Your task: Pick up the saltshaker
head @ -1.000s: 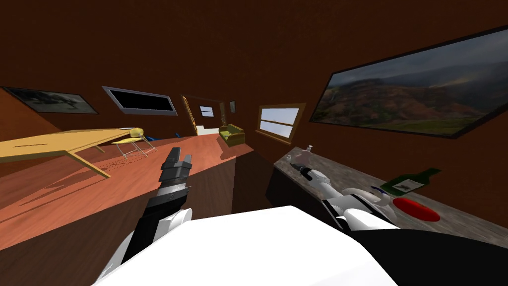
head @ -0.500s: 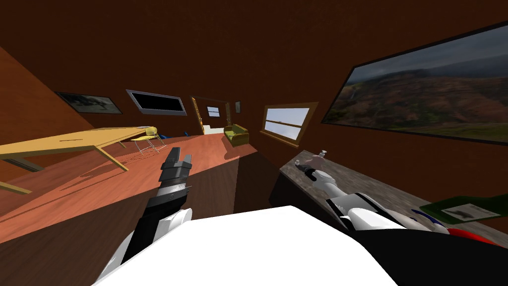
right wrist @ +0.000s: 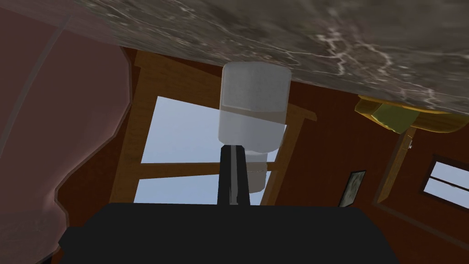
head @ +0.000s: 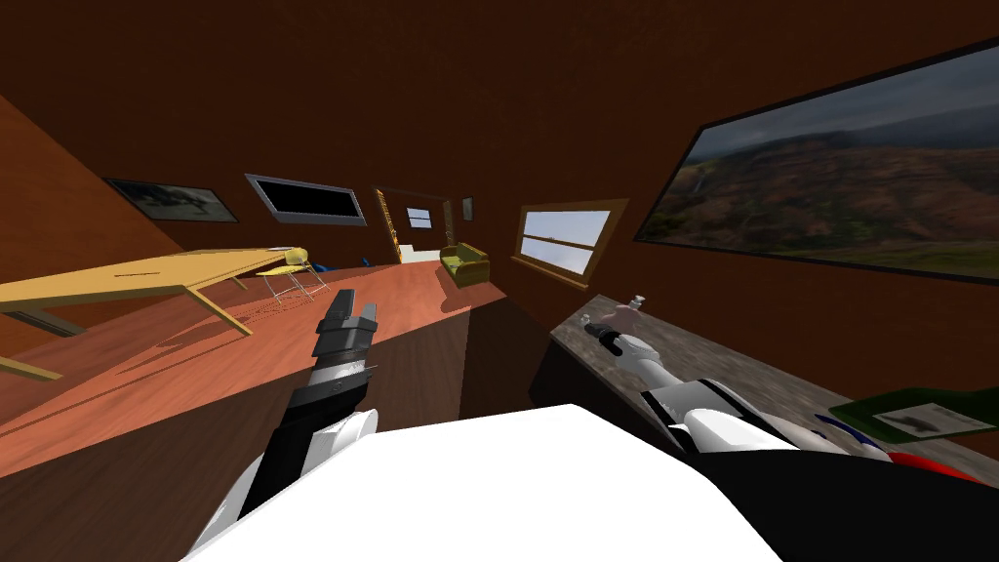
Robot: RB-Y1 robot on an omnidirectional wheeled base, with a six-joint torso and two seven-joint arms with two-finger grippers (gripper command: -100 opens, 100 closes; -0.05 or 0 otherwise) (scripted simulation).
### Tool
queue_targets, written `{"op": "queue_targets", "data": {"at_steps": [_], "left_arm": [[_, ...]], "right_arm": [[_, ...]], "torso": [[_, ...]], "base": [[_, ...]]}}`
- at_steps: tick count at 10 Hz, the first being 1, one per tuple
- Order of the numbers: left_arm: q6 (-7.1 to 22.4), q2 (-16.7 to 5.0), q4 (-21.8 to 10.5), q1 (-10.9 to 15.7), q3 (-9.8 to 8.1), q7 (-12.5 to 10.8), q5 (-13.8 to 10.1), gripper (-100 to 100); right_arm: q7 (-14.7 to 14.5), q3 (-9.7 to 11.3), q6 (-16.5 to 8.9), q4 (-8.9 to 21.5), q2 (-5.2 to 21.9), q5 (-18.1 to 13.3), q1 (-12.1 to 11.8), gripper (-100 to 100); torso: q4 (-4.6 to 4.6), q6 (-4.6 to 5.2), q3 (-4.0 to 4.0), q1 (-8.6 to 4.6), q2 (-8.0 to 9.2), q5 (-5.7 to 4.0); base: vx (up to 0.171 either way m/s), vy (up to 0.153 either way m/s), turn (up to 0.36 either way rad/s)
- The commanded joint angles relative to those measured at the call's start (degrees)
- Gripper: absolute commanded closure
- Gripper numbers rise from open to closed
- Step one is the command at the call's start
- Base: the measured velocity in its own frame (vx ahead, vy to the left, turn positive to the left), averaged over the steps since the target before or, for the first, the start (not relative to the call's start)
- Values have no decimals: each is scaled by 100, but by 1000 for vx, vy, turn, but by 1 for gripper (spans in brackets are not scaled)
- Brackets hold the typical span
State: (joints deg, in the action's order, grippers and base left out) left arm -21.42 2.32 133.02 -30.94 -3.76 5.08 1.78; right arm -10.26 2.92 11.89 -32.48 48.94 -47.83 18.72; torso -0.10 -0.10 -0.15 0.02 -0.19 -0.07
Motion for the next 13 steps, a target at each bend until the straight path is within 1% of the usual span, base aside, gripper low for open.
{"op": "queue_targets", "data": {"at_steps": [1,2,3,4,5,6,7,8,9,10,11,13], "left_arm": [[0,0,0,0,0,0,0,0],[0,0,0,0,0,0,0,0],[0,0,0,0,0,0,0,0],[0,0,0,0,0,0,0,0],[0,0,0,0,0,0,0,0],[0,0,0,0,0,0,0,0],[0,0,0,0,0,0,0,0],[0,0,0,0,0,0,0,0],[0,0,0,0,0,0,0,0],[0,0,0,0,0,0,0,0],[0,0,0,0,0,0,0,0],[0,0,0,0,0,0,0,0]], "right_arm": [[0,0,0,0,0,0,0,100],[0,0,0,0,0,0,0,100],[0,0,0,0,0,0,0,0],[-197,-12,112,-42,52,183,108,-100],[-275,-17,158,-57,72,257,142,-100],[-275,-17,158,-57,72,257,142,-100],[-464,-30,270,-85,117,443,209,-100],[-575,-38,334,-97,137,555,237,-100],[-575,-38,334,-97,137,555,237,-100],[-831,-52,483,-112,168,817,273,-100],[-831,-52,483,-112,168,818,273,-100],[-1130,-67,656,-117,197,1127,276,-100]], "torso": [[0,0,0,0,0,0],[0,0,0,0,0,0],[0,0,0,0,0,0],[0,0,0,0,0,0],[2,-1,4,-5,6,0],[3,0,7,-9,12,-1],[3,1,6,-7,10,-2],[2,-1,4,-10,7,-1],[1,-2,2,-13,3,-2],[0,1,1,-10,2,-3],[1,-2,2,-14,2,-2],[0,-1,0,-14,0,-4]], "base": [[0,0,0],[0,0,0],[0,0,0],[-26,-18,-7],[-37,-29,15],[-22,-19,7],[-15,-30,33],[-8,-39,58],[-3,-27,19],[-9,-39,76],[-5,-43,62],[-4,-39,86]]}}
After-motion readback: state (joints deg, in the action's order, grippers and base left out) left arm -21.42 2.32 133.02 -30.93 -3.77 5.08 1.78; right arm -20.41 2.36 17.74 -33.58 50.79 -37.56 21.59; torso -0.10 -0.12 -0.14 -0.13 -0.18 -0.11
